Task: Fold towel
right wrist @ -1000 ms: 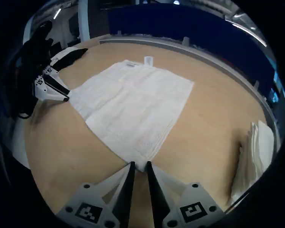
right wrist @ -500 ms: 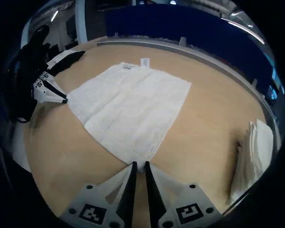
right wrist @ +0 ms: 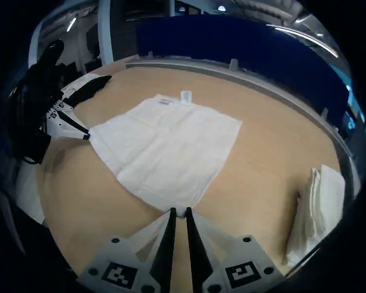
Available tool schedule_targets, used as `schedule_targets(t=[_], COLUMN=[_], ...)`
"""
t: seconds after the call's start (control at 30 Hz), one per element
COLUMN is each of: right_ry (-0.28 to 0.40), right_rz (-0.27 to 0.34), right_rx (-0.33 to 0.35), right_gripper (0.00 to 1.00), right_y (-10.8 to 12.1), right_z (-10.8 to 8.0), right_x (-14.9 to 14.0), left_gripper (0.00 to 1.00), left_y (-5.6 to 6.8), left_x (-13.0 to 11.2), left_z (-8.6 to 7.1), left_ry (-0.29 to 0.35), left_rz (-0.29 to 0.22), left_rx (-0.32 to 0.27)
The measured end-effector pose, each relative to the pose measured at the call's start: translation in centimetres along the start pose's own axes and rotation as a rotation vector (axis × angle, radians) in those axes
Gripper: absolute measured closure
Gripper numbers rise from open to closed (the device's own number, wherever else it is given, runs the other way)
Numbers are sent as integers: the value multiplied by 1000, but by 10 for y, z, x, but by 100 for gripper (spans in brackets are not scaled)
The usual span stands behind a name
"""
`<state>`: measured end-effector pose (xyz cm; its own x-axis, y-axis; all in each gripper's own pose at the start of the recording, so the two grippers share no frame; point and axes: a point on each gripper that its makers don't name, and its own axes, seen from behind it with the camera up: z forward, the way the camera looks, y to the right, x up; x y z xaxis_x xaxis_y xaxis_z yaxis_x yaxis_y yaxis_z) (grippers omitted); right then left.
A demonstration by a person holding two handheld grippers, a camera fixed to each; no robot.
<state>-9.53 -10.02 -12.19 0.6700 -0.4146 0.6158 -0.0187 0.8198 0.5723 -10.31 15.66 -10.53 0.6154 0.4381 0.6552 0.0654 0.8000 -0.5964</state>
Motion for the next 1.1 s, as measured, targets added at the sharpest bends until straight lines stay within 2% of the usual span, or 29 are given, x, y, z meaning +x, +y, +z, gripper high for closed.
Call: schedule_targets(t=[0.2, 0.8, 1.1], right_ry=[10, 16, 38], right_rz=[-7, -11, -6], right_rx=[8, 16, 22], right_gripper=[85, 86, 86], right_y=[-3, -5, -6], right_z=[-7, -11, -28], right_x=[7, 12, 28], left_gripper=[91, 91, 91], left_y=[3, 4, 5], left_x=[4, 7, 15], left_z=[-6, -12, -28], left_ry=[15, 25, 39], left_rz=[-9, -16, -61], left_rx=[-7, -16, -24])
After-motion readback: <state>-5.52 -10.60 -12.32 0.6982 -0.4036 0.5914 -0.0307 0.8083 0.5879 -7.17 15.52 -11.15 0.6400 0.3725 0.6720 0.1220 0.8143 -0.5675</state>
